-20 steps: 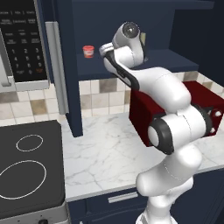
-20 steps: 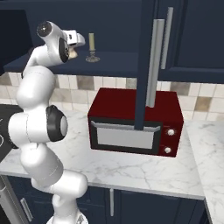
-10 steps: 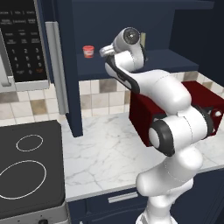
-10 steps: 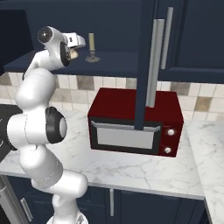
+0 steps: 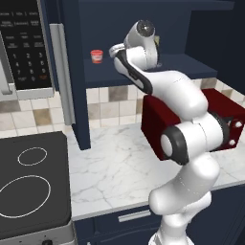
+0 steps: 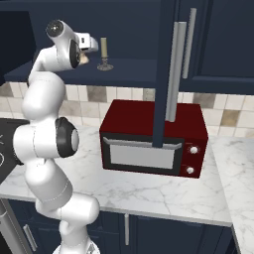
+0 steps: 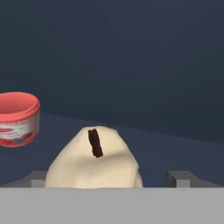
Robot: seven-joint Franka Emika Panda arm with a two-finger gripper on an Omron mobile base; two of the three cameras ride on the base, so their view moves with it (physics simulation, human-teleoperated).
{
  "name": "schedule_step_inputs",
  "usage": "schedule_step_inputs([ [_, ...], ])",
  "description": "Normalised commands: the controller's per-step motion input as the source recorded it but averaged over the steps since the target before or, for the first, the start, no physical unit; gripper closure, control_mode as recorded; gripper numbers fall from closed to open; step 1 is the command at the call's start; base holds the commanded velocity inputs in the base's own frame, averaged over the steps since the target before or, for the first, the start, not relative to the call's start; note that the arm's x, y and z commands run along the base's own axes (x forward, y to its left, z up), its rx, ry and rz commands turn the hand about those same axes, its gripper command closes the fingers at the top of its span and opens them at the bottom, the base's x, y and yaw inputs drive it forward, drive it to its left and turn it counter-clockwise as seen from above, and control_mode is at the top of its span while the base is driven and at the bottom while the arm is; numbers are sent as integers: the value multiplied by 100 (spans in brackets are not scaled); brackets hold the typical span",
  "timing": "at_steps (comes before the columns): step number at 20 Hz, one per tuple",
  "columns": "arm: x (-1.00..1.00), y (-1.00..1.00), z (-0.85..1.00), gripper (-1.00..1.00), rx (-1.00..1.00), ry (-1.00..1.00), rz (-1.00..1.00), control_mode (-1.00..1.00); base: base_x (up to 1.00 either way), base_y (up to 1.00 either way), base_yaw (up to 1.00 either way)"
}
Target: Pick the candle and candle from the dining table and place them in the open cabinet. Close the cabinet after placing the objects.
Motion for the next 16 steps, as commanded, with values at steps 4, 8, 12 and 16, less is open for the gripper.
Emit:
schedule_step_inputs([
  [4,0,1,17,-100,4,4,0,-100,0,0,0],
  [8,-1,3,8,-100,0,0,0,-100,0,0,0],
  [12,-5,12,-14,-100,0,-3,0,-100,0,0,0],
  [16,-9,8,-25,-100,-1,-8,0,-100,0,0,0],
])
